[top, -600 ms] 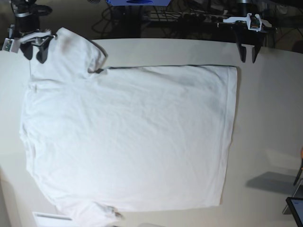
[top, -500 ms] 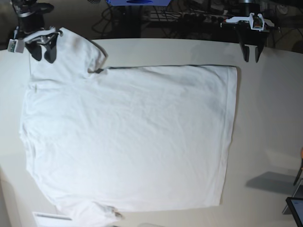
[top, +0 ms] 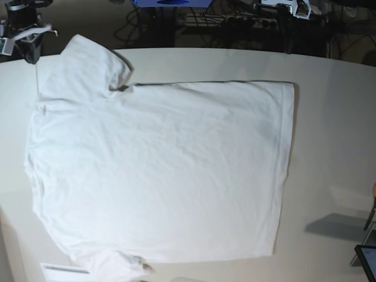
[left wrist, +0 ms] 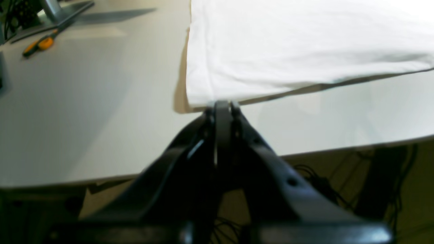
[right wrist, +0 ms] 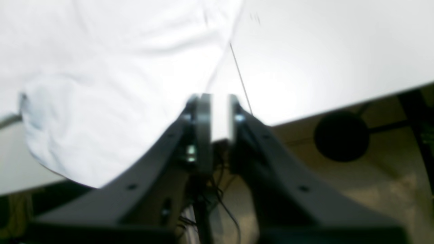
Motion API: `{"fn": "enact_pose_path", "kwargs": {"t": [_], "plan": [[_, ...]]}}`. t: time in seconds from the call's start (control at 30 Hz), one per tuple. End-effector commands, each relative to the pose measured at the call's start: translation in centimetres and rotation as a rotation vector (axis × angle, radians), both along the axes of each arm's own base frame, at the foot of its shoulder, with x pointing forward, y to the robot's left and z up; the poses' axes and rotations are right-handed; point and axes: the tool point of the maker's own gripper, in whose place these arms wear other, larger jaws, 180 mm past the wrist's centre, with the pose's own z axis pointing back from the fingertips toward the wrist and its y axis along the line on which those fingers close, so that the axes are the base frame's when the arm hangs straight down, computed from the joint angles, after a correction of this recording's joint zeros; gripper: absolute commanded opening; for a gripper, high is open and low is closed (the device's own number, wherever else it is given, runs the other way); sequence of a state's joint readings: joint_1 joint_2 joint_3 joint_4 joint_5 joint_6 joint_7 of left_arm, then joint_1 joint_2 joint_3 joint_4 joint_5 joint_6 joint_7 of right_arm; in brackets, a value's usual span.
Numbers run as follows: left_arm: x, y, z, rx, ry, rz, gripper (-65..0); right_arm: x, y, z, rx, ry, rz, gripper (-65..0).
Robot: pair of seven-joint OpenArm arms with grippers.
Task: Fold the T-shirt properly
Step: 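Lower the right gripper onto the shirt's sleeve corner and pinch it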
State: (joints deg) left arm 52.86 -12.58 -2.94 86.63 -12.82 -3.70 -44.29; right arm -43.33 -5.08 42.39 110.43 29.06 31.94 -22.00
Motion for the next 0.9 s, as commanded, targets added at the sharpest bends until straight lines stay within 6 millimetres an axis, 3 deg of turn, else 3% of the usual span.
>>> {"fn": "enact_pose_path", "kwargs": {"t": [0.0, 0.07, 0.17, 0.33, 0.43, 0.5, 0.67, 0.8, 0.87], "plan": [[-0.5, -0.4, 0.5, -0.018, -0.028, -0.004, -65.0, 0.2, -0.1, 0.9, -0.017, -0.032, 0.008, -65.0], [-1.1, -0.6, -0.3, -0.028, -0.007, 0.005, -65.0, -0.3, -0.2, 0.5, -0.044, 0.003, 0.013, -64.3], [-3.4, -0.3, -2.6, -0.032, 0.084, 0.024, -65.0, -3.1, -0.7, -1.7, -0.088, 0.134, 0.024, -64.3], [-9.3, -0.7, -8.3, -0.056, 0.312, 0.030, -65.0, -10.4, -0.8, -9.2, -0.016, 0.404, -0.028, -64.3], [-10.6, -1.6, -10.1, -0.075, 0.332, 0.017, -65.0, -11.8, -0.4, -12.3, 0.038, 0.448, -0.062, -64.3], [-10.7, -1.8, -9.3, -0.082, 0.264, 0.012, -65.0, -11.0, -0.5, -12.1, 0.035, 0.383, -0.074, -64.3], [-10.4, -2.0, -6.8, -0.090, 0.119, -0.006, -65.0, -9.5, -0.8, -9.4, 0.011, 0.252, -0.061, -64.3], [-12.1, -1.5, -9.5, -0.076, 0.265, 0.017, -65.0, -12.5, -0.3, -12.0, 0.027, 0.471, -0.017, -64.3], [-13.0, -1.1, -11.0, -0.069, 0.327, 0.033, -65.0, -13.1, 0.0, -13.3, 0.047, 0.498, -0.028, -64.3]]}}
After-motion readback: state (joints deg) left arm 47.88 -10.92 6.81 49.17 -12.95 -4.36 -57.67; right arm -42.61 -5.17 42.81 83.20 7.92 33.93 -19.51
